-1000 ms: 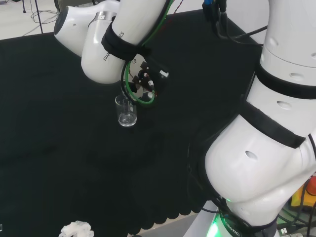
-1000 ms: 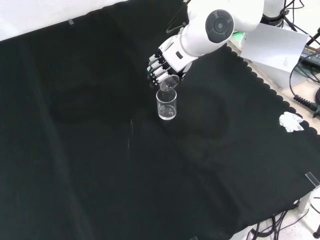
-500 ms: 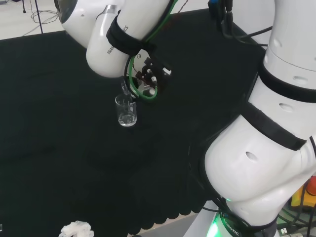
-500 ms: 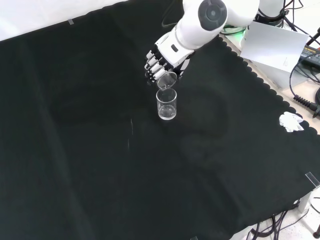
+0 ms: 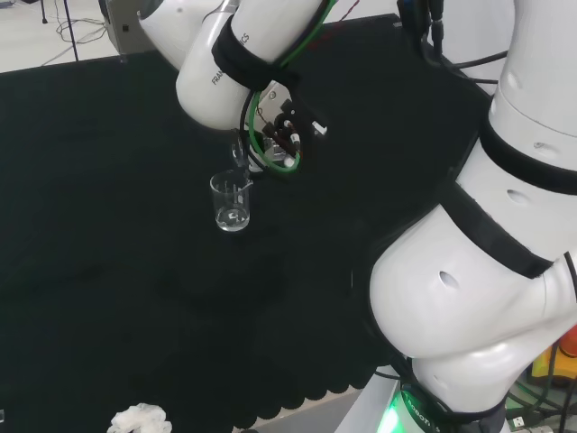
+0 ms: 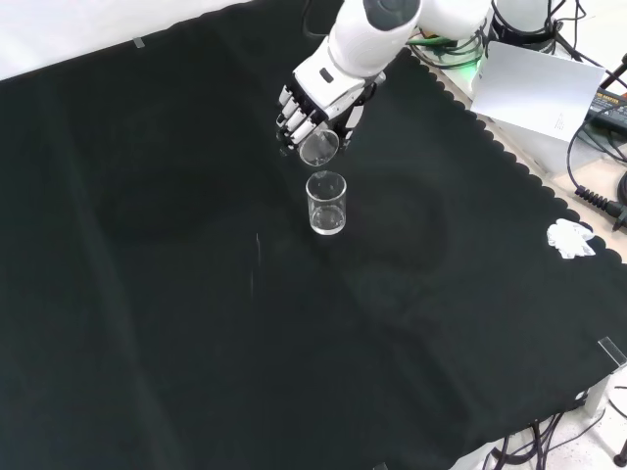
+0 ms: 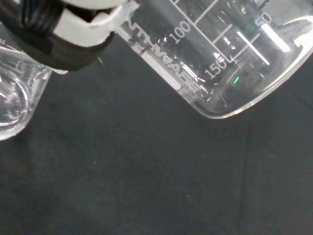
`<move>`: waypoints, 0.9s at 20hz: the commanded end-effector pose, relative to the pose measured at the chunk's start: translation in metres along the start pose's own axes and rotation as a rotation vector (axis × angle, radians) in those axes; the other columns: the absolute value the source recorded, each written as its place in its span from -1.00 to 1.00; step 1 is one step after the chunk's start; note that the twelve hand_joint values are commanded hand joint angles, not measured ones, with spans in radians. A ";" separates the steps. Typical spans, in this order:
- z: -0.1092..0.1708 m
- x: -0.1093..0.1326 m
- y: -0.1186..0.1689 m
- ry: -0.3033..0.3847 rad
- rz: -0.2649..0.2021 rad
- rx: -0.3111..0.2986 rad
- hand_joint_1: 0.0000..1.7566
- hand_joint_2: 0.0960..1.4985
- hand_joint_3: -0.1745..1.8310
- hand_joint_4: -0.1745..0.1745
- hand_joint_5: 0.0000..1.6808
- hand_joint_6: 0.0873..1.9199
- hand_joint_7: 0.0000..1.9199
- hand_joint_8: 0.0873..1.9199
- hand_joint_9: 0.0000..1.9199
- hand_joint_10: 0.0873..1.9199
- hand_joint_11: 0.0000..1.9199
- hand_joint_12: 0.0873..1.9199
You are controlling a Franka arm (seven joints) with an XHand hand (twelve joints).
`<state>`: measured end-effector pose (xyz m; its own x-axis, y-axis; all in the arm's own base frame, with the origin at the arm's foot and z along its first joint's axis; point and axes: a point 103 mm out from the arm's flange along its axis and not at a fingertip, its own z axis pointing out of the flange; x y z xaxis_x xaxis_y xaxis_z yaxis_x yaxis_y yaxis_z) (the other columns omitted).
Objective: Pour the water from the handheld beaker into the one on the table.
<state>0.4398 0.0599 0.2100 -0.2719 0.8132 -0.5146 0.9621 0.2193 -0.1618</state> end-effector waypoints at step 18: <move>0.026 -0.034 0.018 0.605 0.114 -0.279 0.30 0.37 -1.00 0.55 0.54 -0.52 0.47 -0.28 0.57 -0.56 0.51 -0.40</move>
<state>0.4584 0.0349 0.2115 -0.2026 0.9791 -0.0155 0.9744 0.2031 0.0963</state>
